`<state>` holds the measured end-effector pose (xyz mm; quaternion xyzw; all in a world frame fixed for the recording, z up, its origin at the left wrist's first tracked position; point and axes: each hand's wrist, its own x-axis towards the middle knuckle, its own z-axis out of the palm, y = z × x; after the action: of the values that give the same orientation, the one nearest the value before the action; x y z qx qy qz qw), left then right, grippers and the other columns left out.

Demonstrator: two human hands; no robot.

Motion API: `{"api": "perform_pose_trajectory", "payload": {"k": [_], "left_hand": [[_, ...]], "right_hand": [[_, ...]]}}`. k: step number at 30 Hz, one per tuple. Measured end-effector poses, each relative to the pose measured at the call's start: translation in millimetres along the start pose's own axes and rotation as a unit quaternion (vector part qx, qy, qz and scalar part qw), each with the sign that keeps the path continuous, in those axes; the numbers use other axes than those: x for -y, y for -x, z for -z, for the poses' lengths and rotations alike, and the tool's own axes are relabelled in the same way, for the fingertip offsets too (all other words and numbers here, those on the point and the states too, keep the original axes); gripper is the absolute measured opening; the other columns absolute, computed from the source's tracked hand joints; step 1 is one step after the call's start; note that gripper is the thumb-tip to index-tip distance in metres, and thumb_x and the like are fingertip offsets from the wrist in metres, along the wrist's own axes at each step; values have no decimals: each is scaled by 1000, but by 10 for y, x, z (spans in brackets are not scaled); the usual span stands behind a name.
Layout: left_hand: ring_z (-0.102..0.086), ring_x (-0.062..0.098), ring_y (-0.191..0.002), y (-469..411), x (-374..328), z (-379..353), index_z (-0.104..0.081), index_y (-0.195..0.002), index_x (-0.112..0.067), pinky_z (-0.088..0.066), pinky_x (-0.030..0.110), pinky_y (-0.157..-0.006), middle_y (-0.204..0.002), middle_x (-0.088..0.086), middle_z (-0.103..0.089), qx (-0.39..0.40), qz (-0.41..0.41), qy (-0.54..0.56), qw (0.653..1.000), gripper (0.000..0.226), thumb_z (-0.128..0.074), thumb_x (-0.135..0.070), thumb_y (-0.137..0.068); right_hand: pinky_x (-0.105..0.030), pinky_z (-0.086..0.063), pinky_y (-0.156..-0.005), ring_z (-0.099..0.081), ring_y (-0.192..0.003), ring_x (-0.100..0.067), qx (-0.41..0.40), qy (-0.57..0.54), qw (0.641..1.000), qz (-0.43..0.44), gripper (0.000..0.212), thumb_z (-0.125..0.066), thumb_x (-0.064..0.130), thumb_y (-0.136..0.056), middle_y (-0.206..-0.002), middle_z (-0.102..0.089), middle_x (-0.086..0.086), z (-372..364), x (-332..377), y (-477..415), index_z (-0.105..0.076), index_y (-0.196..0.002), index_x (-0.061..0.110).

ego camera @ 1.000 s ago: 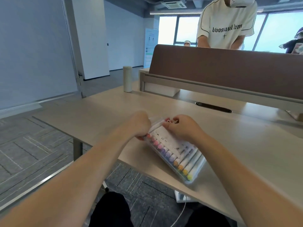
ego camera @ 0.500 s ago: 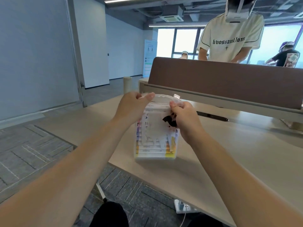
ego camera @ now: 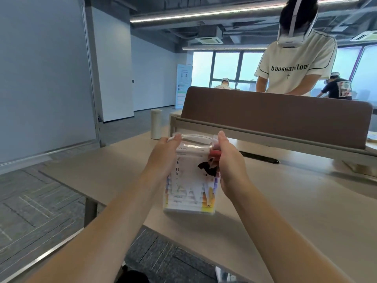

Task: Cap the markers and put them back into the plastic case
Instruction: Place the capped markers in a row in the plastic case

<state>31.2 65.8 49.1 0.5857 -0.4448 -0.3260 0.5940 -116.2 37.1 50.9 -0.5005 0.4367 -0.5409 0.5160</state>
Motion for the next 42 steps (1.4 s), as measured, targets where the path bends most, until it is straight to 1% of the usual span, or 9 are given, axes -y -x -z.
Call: {"api": "perform_pose_trajectory", "payload": {"k": [5, 12, 15, 19, 25, 30, 33, 36, 42], "left_hand": [[-63, 27, -79, 27, -16, -28, -65, -84, -19, -44, 39, -73, -81, 7, -67, -23, 36, 76, 996, 41, -50, -56, -78], [-53, 22, -66, -23, -76, -63, -56, -77, -19, -37, 30, -58, -74, 5, -57, -43, 67, 113, 990, 24, -51, -42, -82], [-50, 22, -67, -35, -79, -84, -52, -74, -20, -35, 32, -60, -74, 5, -54, -54, 67, 131, 988, 20, -52, -38, -82], [-52, 24, -75, -11, -51, -97, -52, -74, -18, -38, 33, -64, -80, 7, -55, -54, 64, 146, 986, 19, -52, -34, -85], [-70, 27, -95, 39, 77, -33, -71, -100, -24, -52, 50, -94, -97, 4, -75, -28, 42, 118, 992, 57, -50, -72, -78], [-73, 25, -92, 234, 40, 107, -65, -114, -24, -53, 50, -93, -97, 5, -76, 22, 20, 89, 996, 66, -47, -78, -80], [-73, 21, -80, 341, -27, 225, -67, -113, -19, -57, 39, -77, -90, 6, -76, 14, 29, 106, 994, 56, -49, -66, -90], [-72, 20, -68, 461, -84, 421, -69, -103, -11, -52, 31, -65, -82, 7, -75, -3, 32, 121, 992, 52, -51, -59, -93], [-72, 26, -84, 639, -37, 1173, -69, -94, -12, -53, 42, -85, -85, 8, -76, -76, 45, 104, 991, 59, -44, -65, -93]], "right_hand": [[-44, -58, -77, -67, -89, -27, -47, 37, 998, 0, 44, -44, 54, -91, -97, -68, -10, -107, -4, -25, -61, -98, 14], [-28, -42, -48, -48, -54, -19, -34, 6, 999, -26, 18, -47, 29, -81, -71, -49, -8, -117, 67, 4, -46, -76, 12], [-33, -42, -56, -46, -54, -20, -27, -9, 999, -44, 16, -46, 24, -82, -68, -47, -7, -102, 134, 27, -45, -70, 13], [-28, -43, -49, -49, -57, -18, -30, 9, 999, -30, 18, -46, 28, -84, -73, -50, -7, -102, 86, 37, -46, -76, 12], [-35, -48, -65, -54, -76, -20, -35, 35, 999, 10, 41, -45, 48, -92, -83, -58, -7, -78, -3, 22, -58, -93, 10], [-39, -56, -80, -63, -89, -17, -10, 84, 995, 58, 52, -50, 64, -91, -99, -65, -5, -14, -51, 140, -58, -105, 14], [-42, -59, -82, -66, -94, -20, 32, 95, 993, 65, 39, -68, 54, -84, -105, -66, -3, -42, 0, 230, -57, -101, 20], [-39, -59, -78, -65, -95, -21, 28, 103, 992, 70, 53, -72, 52, -82, -109, -65, -4, -209, 40, 308, -57, -115, 14], [-29, -50, -54, -61, -70, -17, 44, 33, 997, 58, 46, -71, 48, -85, -91, -65, -7, -788, 109, 508, -60, -107, 10]]}}
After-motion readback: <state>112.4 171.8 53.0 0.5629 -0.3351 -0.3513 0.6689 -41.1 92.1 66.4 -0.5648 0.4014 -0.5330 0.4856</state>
